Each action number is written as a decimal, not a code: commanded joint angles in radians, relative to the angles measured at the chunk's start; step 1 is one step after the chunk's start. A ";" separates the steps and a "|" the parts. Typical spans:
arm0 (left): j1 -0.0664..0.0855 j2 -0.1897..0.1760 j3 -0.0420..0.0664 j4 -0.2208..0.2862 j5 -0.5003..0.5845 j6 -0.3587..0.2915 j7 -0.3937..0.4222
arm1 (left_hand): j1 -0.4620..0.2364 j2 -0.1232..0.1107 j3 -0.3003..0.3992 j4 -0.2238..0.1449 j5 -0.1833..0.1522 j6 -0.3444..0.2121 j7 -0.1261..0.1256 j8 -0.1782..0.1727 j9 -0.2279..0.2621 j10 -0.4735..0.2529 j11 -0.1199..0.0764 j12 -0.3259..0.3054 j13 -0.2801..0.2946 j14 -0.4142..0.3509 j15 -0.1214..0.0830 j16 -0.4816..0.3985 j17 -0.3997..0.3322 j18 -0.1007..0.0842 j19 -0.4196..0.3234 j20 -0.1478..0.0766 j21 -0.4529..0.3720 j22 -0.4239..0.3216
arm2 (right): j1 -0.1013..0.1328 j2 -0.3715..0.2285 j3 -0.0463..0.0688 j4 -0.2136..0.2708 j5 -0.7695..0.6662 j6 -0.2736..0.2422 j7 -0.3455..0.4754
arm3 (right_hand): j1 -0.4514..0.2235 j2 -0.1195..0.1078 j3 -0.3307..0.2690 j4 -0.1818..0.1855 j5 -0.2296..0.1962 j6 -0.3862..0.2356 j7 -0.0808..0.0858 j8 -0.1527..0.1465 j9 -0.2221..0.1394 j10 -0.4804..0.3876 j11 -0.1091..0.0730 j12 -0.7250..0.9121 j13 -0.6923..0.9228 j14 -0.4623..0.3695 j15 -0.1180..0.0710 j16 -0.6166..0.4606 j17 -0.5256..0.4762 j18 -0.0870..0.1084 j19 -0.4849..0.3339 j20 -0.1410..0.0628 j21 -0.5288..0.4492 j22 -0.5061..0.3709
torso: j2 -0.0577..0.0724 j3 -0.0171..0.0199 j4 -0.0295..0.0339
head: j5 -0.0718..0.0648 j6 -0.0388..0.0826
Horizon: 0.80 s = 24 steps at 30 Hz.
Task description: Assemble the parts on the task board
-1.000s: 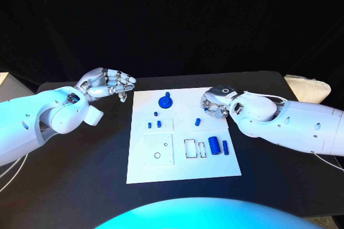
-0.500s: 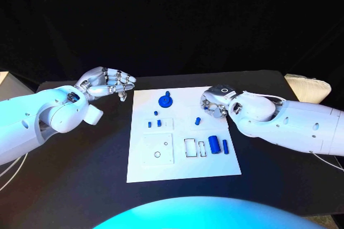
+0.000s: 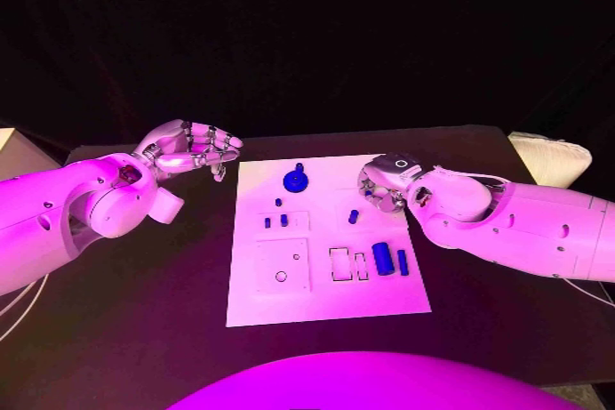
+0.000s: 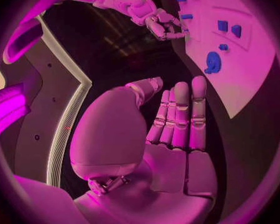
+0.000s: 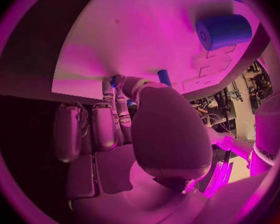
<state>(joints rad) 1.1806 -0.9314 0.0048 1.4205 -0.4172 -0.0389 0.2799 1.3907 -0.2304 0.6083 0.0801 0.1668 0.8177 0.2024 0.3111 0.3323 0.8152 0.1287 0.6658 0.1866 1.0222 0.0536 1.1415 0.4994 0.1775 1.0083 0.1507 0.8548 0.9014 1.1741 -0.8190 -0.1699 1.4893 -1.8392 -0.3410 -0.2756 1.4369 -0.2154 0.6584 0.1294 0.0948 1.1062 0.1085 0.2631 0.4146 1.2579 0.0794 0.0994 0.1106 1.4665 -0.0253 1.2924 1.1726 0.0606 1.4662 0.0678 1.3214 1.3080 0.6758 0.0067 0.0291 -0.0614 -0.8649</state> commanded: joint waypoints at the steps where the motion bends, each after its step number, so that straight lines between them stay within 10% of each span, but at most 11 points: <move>1: 0.001 0.001 0.001 -0.001 -0.002 0.015 0.004 | -0.009 0.004 -0.003 -0.004 0.002 -0.007 0.000 -0.005 -0.001 -0.004 0.006 -0.005 -0.001 0.005 0.003 -0.005 -0.001 0.004 0.008 -0.002 -0.006 -0.001 | -0.001 -0.004 0.000 0.007 -0.028 -0.051 -0.024 | -0.002 0.011 0.023 -0.031 -0.004 0.005 -0.002 0.003 0.002 0.050 -0.039 0.000 0.002 0.037 -0.009 0.006 0.000 -0.015 0.046 -0.005 0.009 0.153 | -0.001 -0.0005 -0.0005 | 0.001 0.001; 24: 0.001 0.009 0.001 -0.016 -0.001 0.015 -0.002 | -0.009 0.003 -0.005 -0.007 0.002 -0.017 0.003 -0.009 -0.004 -0.012 0.010 -0.012 -0.005 0.003 0.006 -0.009 -0.003 0.006 0.003 0.000 -0.016 -0.009 | 0.031 -0.086 0.018 0.163 0.048 -0.159 0.005 | -0.008 0.007 0.028 -0.037 -0.004 0.007 -0.002 0.006 0.006 0.055 -0.039 -0.003 0.001 0.037 -0.010 0.008 0.001 -0.016 0.047 -0.006 0.015 0.156 | -0.001 -0.0007 -0.0032 | 0.010 0.010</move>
<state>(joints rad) 1.1806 -0.9261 0.0046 1.4030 -0.4184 -0.0374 0.2746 1.3907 -0.2304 0.6056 0.0774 0.1667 0.8058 0.2068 0.3074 0.3294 0.8078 0.1361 0.6581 0.1822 1.0222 0.0536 1.1376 0.4977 0.1775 1.0097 0.1521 0.8424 0.8931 1.2049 -0.9052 -0.1527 1.6308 -1.8144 -0.4646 -0.2895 1.4329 -0.2117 0.6734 0.1085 0.0839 1.1061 0.1085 0.2629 0.4208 1.2612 0.0828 0.0949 0.1106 1.4630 -0.0288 1.2956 1.1741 0.0608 1.4662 0.0680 1.3339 1.3077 0.6744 0.0059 0.0275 -0.0552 -0.8562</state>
